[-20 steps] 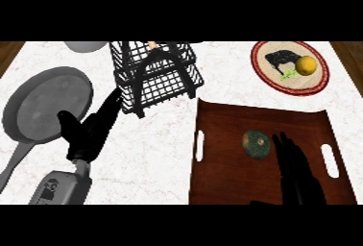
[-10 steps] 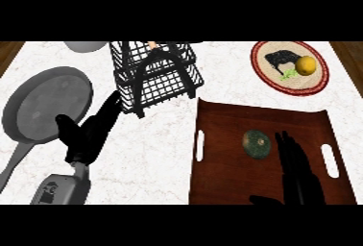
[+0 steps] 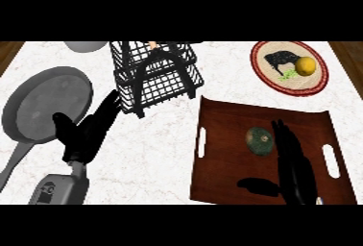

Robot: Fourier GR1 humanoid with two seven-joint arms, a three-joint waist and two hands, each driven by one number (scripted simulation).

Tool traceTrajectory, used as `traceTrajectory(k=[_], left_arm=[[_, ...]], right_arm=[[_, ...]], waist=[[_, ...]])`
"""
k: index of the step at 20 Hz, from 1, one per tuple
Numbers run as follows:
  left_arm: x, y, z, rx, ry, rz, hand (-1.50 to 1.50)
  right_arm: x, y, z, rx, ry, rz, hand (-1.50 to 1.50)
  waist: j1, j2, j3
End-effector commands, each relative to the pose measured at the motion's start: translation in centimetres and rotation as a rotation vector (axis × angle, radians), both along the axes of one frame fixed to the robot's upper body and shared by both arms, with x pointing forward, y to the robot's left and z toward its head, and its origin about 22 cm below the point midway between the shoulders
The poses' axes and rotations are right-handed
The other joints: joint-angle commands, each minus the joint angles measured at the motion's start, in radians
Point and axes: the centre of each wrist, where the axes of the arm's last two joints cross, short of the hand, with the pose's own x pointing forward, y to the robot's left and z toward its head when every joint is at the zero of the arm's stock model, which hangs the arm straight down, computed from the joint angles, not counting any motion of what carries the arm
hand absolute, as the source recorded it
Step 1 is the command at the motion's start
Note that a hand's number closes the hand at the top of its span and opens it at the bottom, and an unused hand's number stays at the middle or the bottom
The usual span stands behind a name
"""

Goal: Pick the squash from the tray and place it in the tiered basket

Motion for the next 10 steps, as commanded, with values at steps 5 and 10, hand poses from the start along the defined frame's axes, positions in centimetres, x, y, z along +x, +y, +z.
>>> traceTrajectory(k=[5, 10], left_arm=[[0.3, -0.6, 1.7, -0.017, 0.003, 0.013, 0.00], [0.6, -1.5, 0.7, 0.004, -0.010, 0.008, 0.00]], right_arm=[[1.5, -1.2, -2.3, 0.009, 0.028, 0.002, -1.50], [4.2, -0.3, -2.1, 0.026, 0.019, 0.016, -1.50]], waist=[[0.001, 0.004, 0.004], [0.001, 0.004, 0.004]])
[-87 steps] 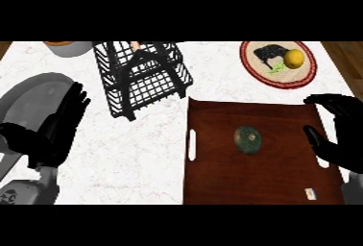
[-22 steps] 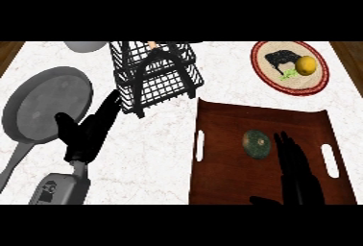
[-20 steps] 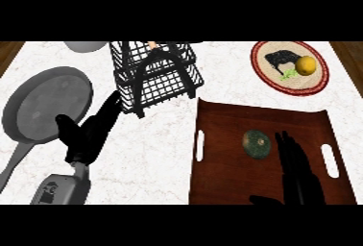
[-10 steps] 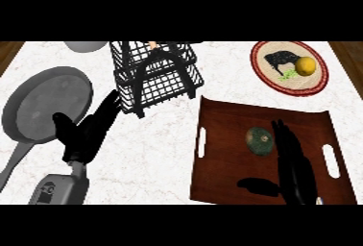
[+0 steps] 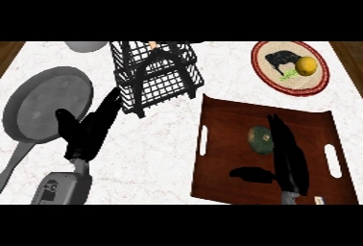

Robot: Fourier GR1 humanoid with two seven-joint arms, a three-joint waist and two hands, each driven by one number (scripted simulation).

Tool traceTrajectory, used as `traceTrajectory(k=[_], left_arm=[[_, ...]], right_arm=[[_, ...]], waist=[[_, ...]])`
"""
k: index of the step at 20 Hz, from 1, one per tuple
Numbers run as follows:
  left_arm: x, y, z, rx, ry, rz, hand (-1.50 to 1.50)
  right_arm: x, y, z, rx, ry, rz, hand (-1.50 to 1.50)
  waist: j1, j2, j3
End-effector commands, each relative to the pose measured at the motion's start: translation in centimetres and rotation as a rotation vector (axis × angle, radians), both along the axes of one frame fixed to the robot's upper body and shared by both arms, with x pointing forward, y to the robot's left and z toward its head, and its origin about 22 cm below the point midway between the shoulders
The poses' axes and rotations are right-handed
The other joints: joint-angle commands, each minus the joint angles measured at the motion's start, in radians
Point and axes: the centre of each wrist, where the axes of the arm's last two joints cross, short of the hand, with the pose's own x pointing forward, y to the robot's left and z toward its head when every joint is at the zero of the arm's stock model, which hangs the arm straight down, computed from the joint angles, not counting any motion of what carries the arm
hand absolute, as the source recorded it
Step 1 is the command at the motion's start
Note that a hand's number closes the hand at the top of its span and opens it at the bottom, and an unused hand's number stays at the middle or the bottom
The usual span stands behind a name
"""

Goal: Pick the squash from the tray and place it in the tiered basket

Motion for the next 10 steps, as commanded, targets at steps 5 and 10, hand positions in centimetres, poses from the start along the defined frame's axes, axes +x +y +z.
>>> traceTrajectory(k=[5, 10], left_arm=[[-0.4, -1.7, 0.8, -0.004, 0.002, -0.016, 0.00], [0.3, 0.1, 1.1, 0.011, 0.005, -0.019, 0.00]], right_arm=[[2.3, 0.0, -2.0, -0.021, 0.066, 0.094, 1.50], [3.2, 1.5, -2.2, -0.043, -0.027, 0.170, 1.50]], waist=[[0.003, 0.003, 0.001], [0.002, 0.004, 0.001]])
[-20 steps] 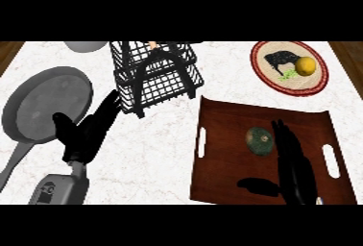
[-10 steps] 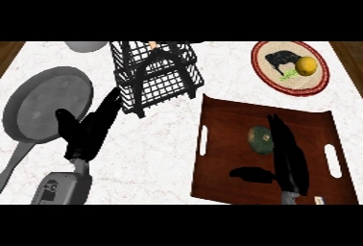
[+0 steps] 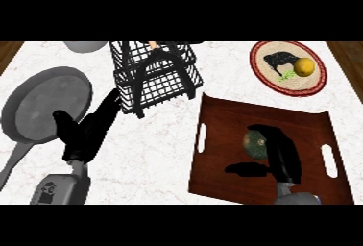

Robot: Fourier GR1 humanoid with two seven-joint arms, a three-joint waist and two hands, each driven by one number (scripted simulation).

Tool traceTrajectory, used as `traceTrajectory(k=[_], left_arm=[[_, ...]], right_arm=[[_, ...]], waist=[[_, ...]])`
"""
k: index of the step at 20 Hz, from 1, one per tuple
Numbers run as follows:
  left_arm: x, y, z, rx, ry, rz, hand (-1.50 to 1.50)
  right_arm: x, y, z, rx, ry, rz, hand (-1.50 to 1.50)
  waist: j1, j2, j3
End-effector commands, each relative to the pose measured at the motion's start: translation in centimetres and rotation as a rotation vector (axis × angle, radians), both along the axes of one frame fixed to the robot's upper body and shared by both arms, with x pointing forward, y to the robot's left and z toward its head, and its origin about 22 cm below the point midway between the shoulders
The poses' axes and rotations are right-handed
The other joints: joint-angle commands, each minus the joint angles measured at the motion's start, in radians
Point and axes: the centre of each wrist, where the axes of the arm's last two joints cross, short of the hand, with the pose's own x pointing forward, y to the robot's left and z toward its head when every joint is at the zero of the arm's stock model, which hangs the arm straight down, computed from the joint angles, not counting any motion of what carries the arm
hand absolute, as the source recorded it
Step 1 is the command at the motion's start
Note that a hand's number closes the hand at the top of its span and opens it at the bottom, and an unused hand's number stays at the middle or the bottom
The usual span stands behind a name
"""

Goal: Pick the squash from the tray and place it in the tiered basket

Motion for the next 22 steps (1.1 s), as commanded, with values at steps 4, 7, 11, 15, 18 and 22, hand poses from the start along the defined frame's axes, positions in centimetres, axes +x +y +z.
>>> traceTrajectory(k=[4, 7, 11, 15, 18, 22], left_arm=[[0.6, -0.2, -1.5, -0.009, -0.006, -0.005, 0.00], [0.0, -2.2, 0.0, -0.009, -0.017, 0.001, 0.00], [-0.3, -1.1, -0.2, -0.009, -0.002, -0.006, 0.00], [-0.1, -0.3, 0.5, -0.013, -0.015, 0.002, 0.00], [0.5, -0.9, 0.1, -0.001, 0.014, 0.012, 0.00], [-0.1, 0.2, 0.4, -0.002, -0.014, 0.014, 0.00]], right_arm=[[-0.7, 4.7, -1.5, -0.021, -0.049, 0.044, 1.50], [0.5, 2.8, -1.1, 0.034, -0.094, 0.021, 1.50], [1.3, 2.6, 1.9, -0.127, 0.094, 0.083, 1.50], [2.1, 1.5, 4.5, -0.260, 0.303, 0.132, 1.50], [1.7, 4.9, 8.0, -0.213, 0.299, 0.157, 1.50], [0.1, 4.4, 12.5, 0.008, 0.200, 0.130, 1.50]], waist=[[0.001, 0.010, 0.010], [0.004, 0.009, 0.010], [0.005, 0.007, 0.009], [0.002, 0.004, 0.008], [-0.003, 0.006, 0.009], [-0.009, 0.005, 0.009]])
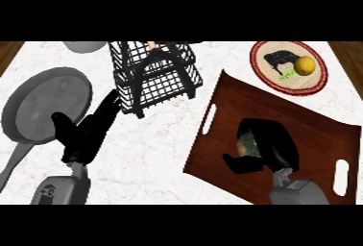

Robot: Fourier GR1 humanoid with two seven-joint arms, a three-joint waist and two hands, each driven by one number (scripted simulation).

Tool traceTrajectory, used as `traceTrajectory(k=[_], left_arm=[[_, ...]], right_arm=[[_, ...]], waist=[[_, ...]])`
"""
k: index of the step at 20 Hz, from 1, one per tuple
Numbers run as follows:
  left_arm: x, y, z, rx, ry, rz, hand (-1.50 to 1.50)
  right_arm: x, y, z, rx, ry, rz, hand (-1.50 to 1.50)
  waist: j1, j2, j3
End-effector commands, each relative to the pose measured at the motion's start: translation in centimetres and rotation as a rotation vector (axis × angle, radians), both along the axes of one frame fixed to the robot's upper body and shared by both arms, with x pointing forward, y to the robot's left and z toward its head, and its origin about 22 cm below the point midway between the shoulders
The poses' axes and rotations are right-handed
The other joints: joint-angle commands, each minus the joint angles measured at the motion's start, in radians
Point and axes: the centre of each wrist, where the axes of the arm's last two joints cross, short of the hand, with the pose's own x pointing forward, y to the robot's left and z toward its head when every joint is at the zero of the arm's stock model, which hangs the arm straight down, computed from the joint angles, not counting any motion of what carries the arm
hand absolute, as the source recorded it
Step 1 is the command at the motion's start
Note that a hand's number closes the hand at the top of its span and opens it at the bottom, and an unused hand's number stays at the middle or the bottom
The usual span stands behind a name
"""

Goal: Pick the squash from the tray and place it in the tiered basket

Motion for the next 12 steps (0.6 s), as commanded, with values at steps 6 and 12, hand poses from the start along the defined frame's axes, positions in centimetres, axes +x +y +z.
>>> traceTrajectory(k=[6, 12], left_arm=[[0.1, -0.7, -1.1, -0.006, 0.007, -0.002, 0.00], [-0.3, -0.2, -0.9, -0.007, 0.017, -0.002, 0.00]], right_arm=[[-4.8, 0.6, 12.3, 0.223, -0.216, -0.004, 1.50], [-5.9, 0.1, 19.9, 0.259, -0.381, 0.024, 1.50]], waist=[[-0.011, 0.000, 0.001], [0.004, 0.000, 0.001]])
